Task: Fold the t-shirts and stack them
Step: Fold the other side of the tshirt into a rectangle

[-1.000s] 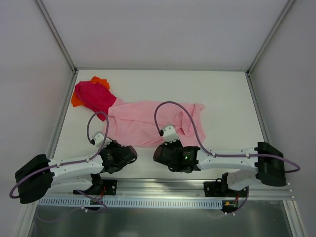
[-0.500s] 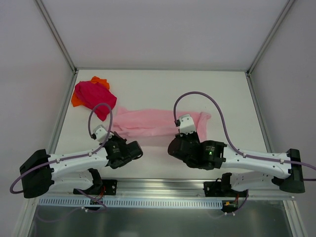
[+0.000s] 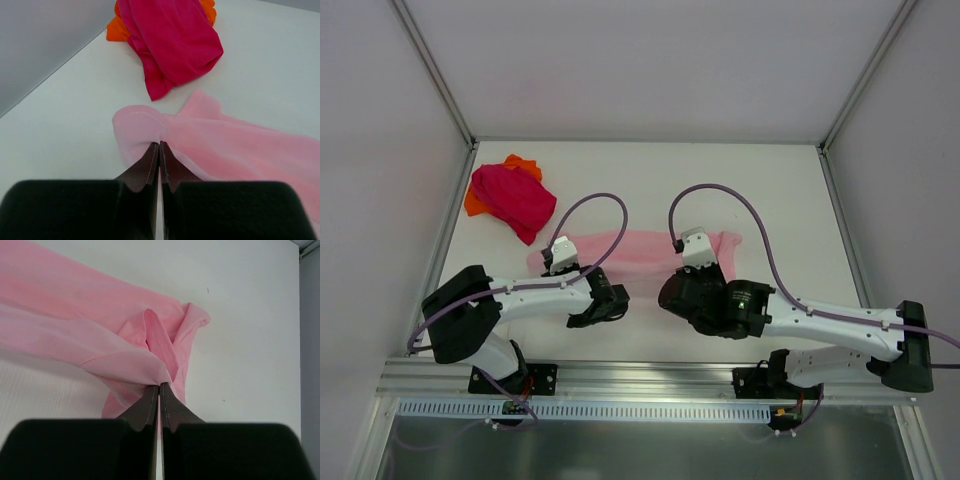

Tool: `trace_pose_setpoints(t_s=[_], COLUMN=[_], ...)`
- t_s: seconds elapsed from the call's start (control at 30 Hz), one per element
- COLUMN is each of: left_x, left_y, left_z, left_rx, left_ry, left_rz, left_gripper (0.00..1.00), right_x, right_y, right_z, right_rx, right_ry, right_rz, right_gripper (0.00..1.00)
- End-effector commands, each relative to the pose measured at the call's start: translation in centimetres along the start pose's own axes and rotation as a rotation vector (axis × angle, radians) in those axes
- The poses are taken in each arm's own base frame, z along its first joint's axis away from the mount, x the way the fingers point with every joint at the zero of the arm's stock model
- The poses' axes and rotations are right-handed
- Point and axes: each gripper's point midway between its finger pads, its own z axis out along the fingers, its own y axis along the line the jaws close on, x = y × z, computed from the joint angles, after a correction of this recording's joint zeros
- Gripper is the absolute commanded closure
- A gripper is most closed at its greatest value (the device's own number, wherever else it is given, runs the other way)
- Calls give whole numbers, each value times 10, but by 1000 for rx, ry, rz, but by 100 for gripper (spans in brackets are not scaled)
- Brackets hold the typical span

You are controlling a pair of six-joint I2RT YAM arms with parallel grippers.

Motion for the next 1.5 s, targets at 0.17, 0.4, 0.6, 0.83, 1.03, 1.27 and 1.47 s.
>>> trace_pose_setpoints(t_s=[0.17,0.4,0.6,0.83,1.03,1.27,1.47], left_x=[-31,-38,-44,-48,-37,-12,-21], left_y=[-21,-30,2,11,43,-9,-47], left_z=[8,15,26,20,15,8,24], left_rx=[20,-1,-73,-85,-69,179,248], left_ry=[-87,-108,-100,-66,-38,110,156], left_rz=[-461,-442,-547,-488,-683,-578,-574], left_gripper=[100,100,100,100,100,100,100], right_x=[1,11,13,13,15,14,16], right_y=[6,11,10,10,13,17,16], right_z=[25,43,43,43,42,43,41], right_rx=[12,34,24,7,-16,-34,-41], right_ry=[27,69,75,63,67,64,66], right_rz=[15,-3,7,32,31,37,42], right_gripper=[99,99,99,99,99,99,99])
